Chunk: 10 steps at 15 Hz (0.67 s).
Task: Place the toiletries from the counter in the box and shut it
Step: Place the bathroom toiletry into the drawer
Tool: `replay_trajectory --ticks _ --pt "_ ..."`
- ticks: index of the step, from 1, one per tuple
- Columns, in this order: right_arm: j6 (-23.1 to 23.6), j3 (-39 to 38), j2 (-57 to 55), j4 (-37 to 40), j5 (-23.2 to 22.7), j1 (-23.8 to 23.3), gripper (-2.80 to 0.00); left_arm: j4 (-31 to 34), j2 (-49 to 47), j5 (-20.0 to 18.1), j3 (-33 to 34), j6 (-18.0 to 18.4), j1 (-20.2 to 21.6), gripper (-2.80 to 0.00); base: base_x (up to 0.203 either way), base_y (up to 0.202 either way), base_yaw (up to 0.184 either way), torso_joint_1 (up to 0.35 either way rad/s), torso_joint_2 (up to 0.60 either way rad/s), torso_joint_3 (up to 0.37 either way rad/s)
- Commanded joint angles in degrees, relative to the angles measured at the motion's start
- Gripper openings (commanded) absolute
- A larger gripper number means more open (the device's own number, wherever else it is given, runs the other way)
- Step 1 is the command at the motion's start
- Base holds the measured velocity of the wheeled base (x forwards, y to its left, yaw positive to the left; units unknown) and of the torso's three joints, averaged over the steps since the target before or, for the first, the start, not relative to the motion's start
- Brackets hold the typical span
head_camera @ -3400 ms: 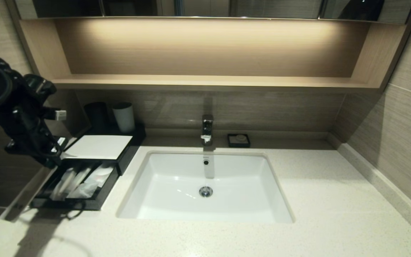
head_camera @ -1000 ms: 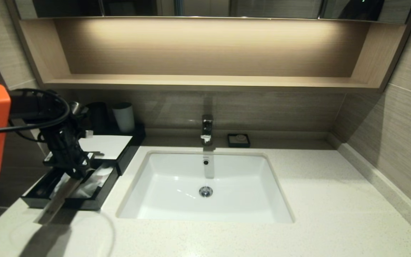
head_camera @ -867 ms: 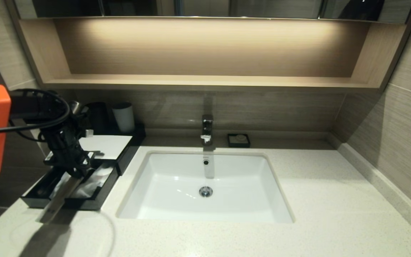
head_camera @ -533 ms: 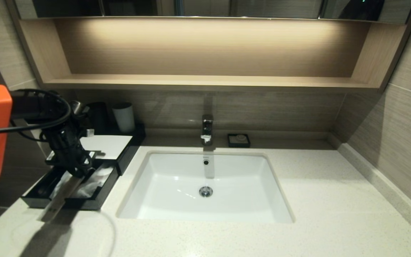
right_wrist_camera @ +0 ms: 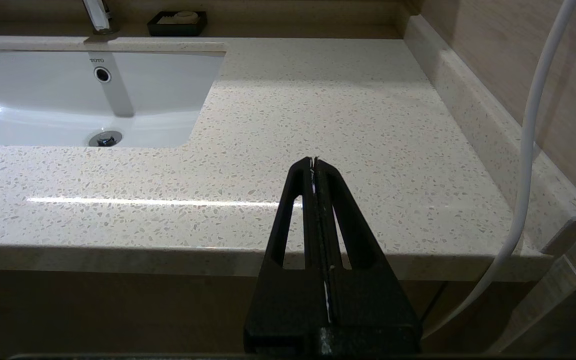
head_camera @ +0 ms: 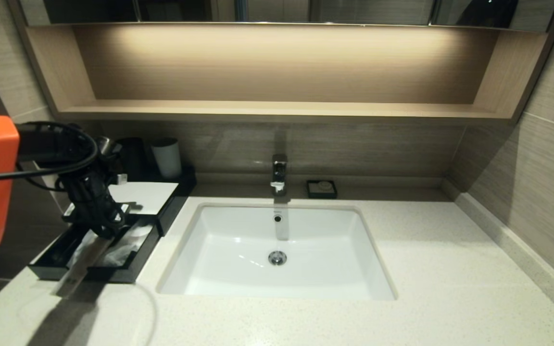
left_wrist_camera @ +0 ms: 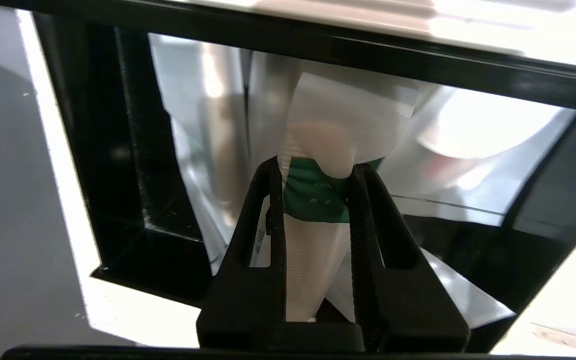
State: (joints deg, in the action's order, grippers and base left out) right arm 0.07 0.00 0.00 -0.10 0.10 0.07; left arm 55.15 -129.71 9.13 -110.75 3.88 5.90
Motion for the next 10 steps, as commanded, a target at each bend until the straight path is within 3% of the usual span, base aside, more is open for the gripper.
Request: replay_trajectory --ticks 1,10 --pt "0.0 -0.1 0.0 0.0 0.0 0.0 -2.80 0.1 -0.7 1.6 0.0 0.0 0.0 0.00 0.000 0.000 0.000 0.000 0.00 0.000" --pt "0.0 -0.1 0.0 0.0 0.0 0.0 -2.80 -2.8 3.2 1.4 0.0 -3.1 0.0 0.00 0.000 0.000 0.000 0.000 0.00 0.000"
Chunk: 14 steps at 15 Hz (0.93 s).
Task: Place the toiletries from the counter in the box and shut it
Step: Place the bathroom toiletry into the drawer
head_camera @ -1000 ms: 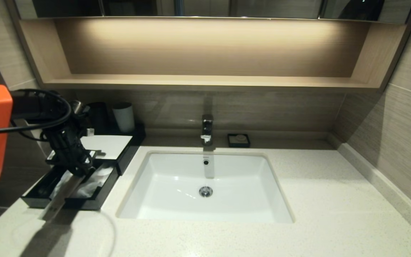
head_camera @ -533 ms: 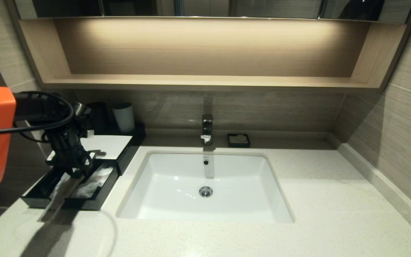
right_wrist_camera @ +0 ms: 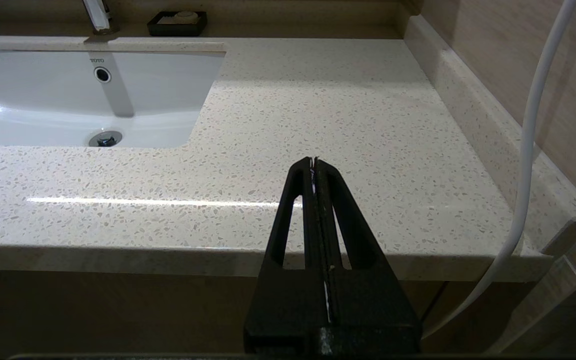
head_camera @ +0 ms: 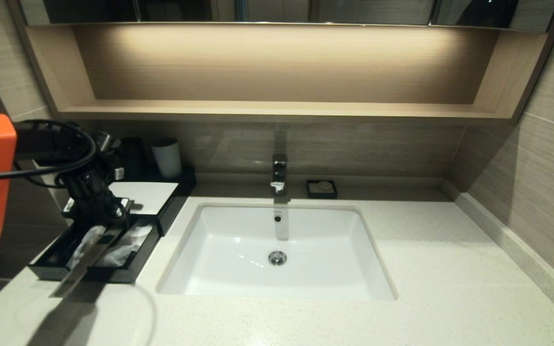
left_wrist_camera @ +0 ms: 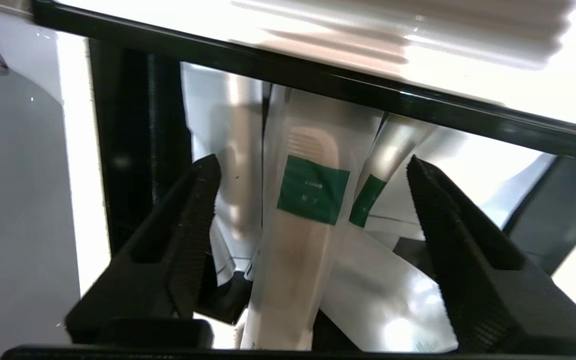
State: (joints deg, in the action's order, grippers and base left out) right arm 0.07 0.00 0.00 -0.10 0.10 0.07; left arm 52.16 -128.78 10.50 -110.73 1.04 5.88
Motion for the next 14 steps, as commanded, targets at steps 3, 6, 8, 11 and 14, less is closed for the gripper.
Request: replay_trajectory --ticks 3,6,8,11,14 --pt "0.0 0.0 0.0 0.0 0.0 0.0 -2.80 1.2 7.3 -0.4 0.1 -1.6 0.3 0.00 0.000 0.000 0.000 0.000 0.00 0.000" --pt "0.0 0.0 0.1 0.0 0.0 0.0 -2.80 5.5 13.3 -3.4 3.0 -2.3 0.9 0.00 0.000 0.000 0.000 0.000 0.00 0.000" --pt "0.0 -0.1 0.0 0.0 0.0 0.0 -2.80 7.6 17.2 -5.4 7.1 -3.0 1.2 -2.80 0.000 0.000 0.000 0.000 0.00 0.000" --pt "0.0 -0.1 0.1 0.0 0.0 0.0 -2.80 8.1 21.2 -5.7 13.8 -3.8 3.0 -2.80 0.000 0.000 0.000 0.000 0.00 0.000" --pt "0.0 -0.1 0.0 0.0 0.0 0.0 -2.80 7.7 25.3 -6.8 21.0 -4.0 6.2 -2.80 0.000 0.000 0.000 0.000 0.00 0.000"
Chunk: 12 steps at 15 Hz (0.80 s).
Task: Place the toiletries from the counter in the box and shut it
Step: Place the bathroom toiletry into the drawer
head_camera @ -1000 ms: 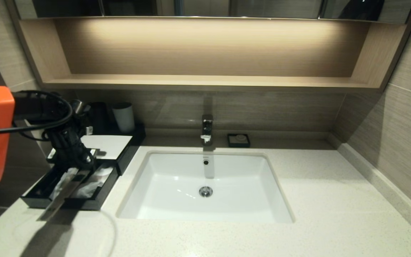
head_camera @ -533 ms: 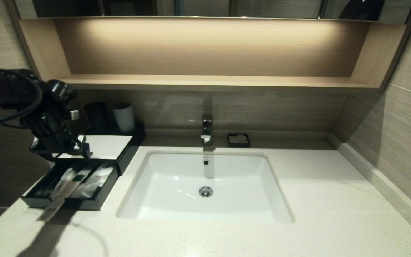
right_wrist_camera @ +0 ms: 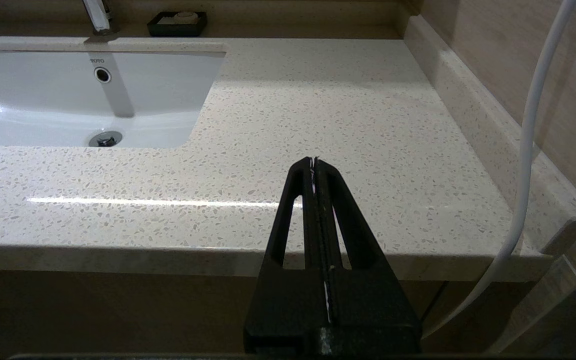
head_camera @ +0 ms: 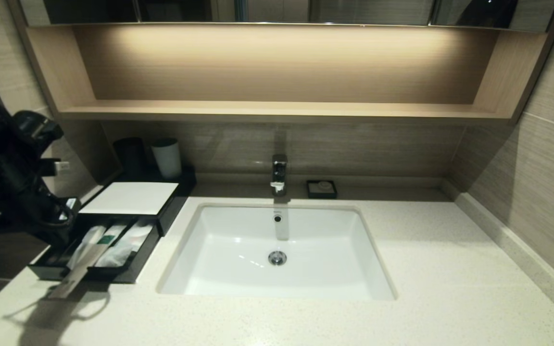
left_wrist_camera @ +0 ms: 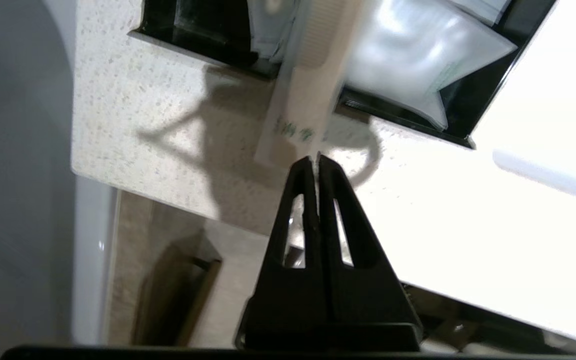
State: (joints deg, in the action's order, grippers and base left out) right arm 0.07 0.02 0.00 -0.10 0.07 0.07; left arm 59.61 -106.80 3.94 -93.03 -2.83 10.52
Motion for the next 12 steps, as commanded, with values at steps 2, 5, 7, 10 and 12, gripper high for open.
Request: replay_trajectory --ticks 2,5,7,10,12 --pt "0.0 -0.1 0.1 0.0 0.0 0.0 -2.80 0.0 4.3 -0.2 6.7 -0.2 3.2 -2.80 0.000 0.000 0.000 0.000 0.00 0.000" --pt "0.0 -0.1 0.0 0.0 0.0 0.0 -2.80 -0.1 6.9 -0.3 12.3 -0.2 4.9 -2.80 0.000 0.000 0.000 0.000 0.00 0.000" --pt "0.0 -0.1 0.0 0.0 0.0 0.0 -2.80 -0.9 7.9 -0.2 16.4 -0.1 5.2 -2.80 0.000 0.000 0.000 0.000 0.00 0.000" --pt "0.0 -0.1 0.0 0.0 0.0 0.0 -2.80 -7.2 8.6 0.0 25.4 0.0 5.2 -2.80 0.000 0.000 0.000 0.000 0.00 0.000" --pt "0.0 0.0 0.0 0.0 0.0 0.0 -2.80 -13.3 8.9 0.1 31.7 0.2 5.3 -2.80 0.000 0.000 0.000 0.000 0.00 0.000"
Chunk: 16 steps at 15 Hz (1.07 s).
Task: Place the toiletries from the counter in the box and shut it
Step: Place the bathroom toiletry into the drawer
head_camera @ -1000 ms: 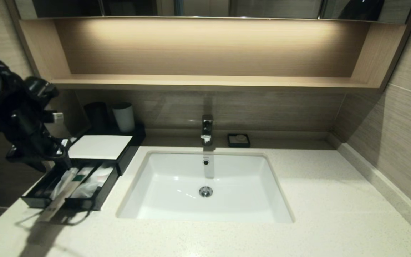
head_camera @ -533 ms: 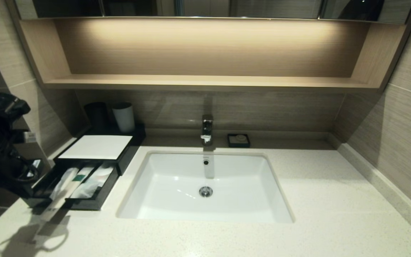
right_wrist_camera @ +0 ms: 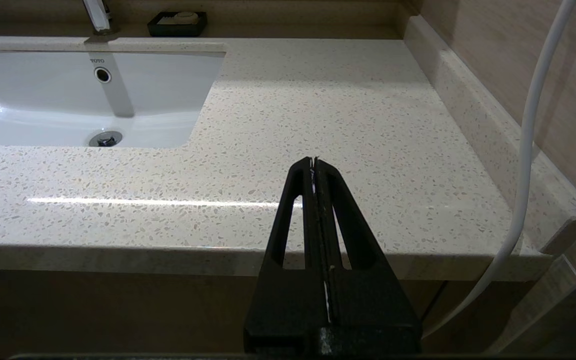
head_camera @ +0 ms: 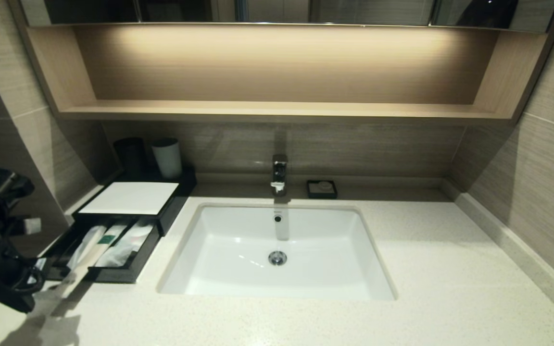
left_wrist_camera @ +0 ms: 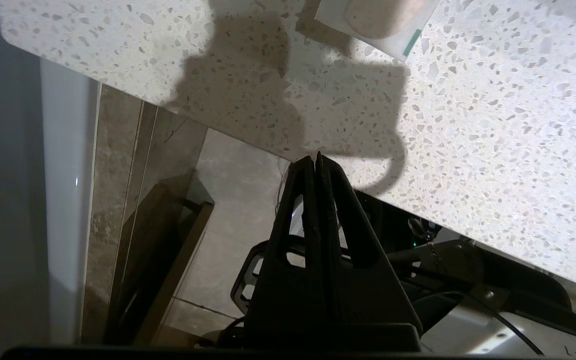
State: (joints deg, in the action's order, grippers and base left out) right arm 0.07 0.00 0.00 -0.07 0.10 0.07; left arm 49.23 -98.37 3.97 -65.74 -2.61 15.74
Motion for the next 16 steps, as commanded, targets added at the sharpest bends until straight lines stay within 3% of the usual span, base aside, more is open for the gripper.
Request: replay_trajectory --ticks 1,16 --pt "0.0 -0.1 0.0 0.0 0.0 0.0 -2.80 -5.2 0.5 0.2 6.4 0.1 0.1 -2.80 0.000 0.000 0.000 0.000 0.00 0.000" --pt "0.0 -0.1 0.0 0.0 0.0 0.0 -2.80 -14.9 -6.2 -0.3 6.1 -0.3 -1.1 -2.80 0.000 0.000 0.000 0.000 0.00 0.000"
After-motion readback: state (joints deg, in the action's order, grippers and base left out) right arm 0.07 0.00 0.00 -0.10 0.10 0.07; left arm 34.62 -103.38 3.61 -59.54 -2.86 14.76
